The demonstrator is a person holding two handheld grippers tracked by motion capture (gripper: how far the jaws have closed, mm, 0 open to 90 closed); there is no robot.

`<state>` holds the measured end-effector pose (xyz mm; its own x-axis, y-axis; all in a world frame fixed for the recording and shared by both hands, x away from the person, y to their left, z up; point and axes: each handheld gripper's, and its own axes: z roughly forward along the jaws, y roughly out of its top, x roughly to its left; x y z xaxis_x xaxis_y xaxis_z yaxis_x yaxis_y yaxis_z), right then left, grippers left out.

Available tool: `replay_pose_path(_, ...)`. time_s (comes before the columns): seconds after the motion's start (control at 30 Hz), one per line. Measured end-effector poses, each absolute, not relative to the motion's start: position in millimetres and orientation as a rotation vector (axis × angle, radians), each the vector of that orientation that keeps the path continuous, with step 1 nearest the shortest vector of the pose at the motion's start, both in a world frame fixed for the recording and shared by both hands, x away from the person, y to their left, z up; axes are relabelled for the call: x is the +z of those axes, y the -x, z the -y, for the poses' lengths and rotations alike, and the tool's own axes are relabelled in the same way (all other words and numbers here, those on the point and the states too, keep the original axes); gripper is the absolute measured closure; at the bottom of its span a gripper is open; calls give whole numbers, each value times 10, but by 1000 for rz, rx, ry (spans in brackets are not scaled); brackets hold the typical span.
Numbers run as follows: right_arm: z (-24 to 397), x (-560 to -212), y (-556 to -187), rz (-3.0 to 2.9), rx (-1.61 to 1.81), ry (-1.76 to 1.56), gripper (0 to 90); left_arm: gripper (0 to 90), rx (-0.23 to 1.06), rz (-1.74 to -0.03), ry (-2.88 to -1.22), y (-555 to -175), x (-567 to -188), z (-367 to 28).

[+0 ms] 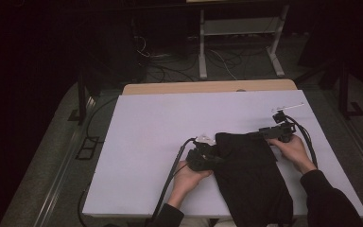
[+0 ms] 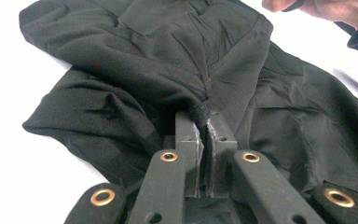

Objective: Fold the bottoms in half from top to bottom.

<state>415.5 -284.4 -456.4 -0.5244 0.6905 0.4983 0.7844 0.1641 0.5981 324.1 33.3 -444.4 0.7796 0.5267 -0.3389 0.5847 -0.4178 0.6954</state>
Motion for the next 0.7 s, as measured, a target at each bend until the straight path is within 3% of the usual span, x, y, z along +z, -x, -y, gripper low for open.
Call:
replay_pose_path(0.33,2768,-4598,-4170,2299,-1301,1445,325,846,-90,-829,-2098,-3238,-4457,-318)
replay_pose_path(0.7,2679,-4594,-4152,2369,-1268,1459,565,846,-96,-820,-2103,-3233,-4472,-297)
